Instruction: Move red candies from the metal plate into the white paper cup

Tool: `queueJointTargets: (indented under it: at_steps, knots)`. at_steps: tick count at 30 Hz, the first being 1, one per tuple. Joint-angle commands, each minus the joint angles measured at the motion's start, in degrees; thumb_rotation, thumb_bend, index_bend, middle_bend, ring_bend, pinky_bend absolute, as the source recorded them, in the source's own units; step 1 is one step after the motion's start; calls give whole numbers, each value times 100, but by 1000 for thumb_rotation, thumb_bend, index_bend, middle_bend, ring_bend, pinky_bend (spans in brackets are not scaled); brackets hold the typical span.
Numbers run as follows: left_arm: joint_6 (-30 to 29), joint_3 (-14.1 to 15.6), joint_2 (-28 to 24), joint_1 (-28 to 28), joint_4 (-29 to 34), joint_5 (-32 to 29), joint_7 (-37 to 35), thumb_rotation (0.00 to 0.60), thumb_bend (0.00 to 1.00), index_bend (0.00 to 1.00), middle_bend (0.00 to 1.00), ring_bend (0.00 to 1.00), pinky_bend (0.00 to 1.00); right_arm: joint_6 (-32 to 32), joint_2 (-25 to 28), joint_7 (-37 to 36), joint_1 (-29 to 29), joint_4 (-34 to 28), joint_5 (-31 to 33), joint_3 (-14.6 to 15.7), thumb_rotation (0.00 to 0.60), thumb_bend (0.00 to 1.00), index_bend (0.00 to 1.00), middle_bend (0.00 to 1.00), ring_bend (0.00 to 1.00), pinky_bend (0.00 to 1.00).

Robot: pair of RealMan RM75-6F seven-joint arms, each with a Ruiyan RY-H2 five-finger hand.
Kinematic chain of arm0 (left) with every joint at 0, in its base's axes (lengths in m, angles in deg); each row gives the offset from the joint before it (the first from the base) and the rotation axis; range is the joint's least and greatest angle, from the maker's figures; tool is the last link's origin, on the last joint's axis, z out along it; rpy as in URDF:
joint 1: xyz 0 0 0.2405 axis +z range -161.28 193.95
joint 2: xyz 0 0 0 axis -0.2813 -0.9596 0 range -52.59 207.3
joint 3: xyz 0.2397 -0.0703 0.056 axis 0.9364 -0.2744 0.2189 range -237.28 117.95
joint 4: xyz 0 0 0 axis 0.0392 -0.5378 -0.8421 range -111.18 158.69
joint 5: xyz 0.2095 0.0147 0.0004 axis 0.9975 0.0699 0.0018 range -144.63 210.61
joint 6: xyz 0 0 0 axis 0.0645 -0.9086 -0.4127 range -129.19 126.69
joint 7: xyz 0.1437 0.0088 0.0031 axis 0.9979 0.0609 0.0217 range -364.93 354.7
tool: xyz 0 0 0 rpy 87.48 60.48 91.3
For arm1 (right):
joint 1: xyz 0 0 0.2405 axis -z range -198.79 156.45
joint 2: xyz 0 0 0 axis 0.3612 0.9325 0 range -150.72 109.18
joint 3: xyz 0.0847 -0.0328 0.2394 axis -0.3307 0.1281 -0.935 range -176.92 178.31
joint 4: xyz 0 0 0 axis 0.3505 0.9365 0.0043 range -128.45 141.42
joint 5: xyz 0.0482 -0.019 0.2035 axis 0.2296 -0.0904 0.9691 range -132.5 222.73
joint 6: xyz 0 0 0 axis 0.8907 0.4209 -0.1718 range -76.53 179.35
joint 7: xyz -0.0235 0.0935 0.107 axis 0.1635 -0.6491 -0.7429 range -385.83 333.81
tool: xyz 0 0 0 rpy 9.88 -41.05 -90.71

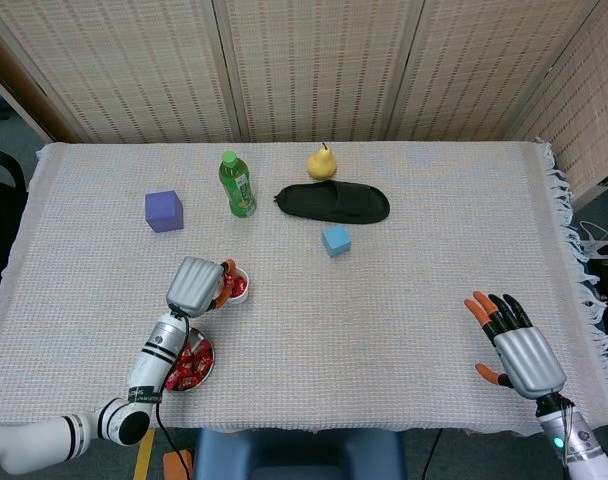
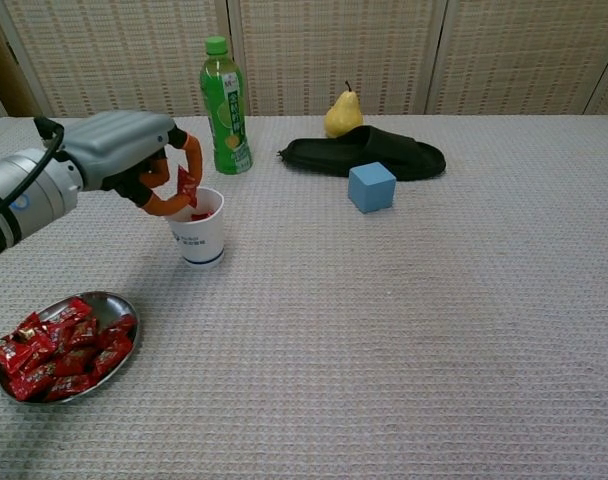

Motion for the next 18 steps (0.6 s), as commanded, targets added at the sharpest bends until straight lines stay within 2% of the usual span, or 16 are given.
queueJointTargets:
  at_steps: [1, 3, 6, 9, 14, 18]
  knots:
    - [-12, 43, 37, -29, -12, 10, 28, 600, 384, 469, 1000, 1000, 1000, -3, 3, -5, -1, -2, -2, 6, 600, 96, 0, 0, 0, 0]
    - [-19, 81, 64, -49, -33, 7, 70, 600, 384, 426, 1000, 1000, 1000, 7, 7, -12, 1, -1, -11, 8, 600, 96, 0, 0, 0, 0]
    - [-22, 103, 88, -71, -48, -32, 93, 600, 382, 292, 1000, 1000, 1000, 27, 13, -21, 7, 0, -25, 15, 600, 96, 0, 0, 0, 0]
    - [-38, 129, 79, -74, -38, -32, 62, 600, 380, 213, 1000, 1000, 1000, 53, 17, -29, 17, 1, -30, 14, 600, 96, 0, 0, 0, 0]
    - [-109, 187, 12, -56, 88, 39, 1, 600, 380, 172, 1000, 1000, 1000, 66, 19, -18, 23, -9, -48, 27, 600, 96, 0, 0, 0, 0]
    - [-438, 421, -306, 195, 598, 419, -251, 600, 381, 185, 1000, 1000, 1000, 81, 33, -43, 27, -12, -72, 38, 600, 96, 0, 0, 0, 0]
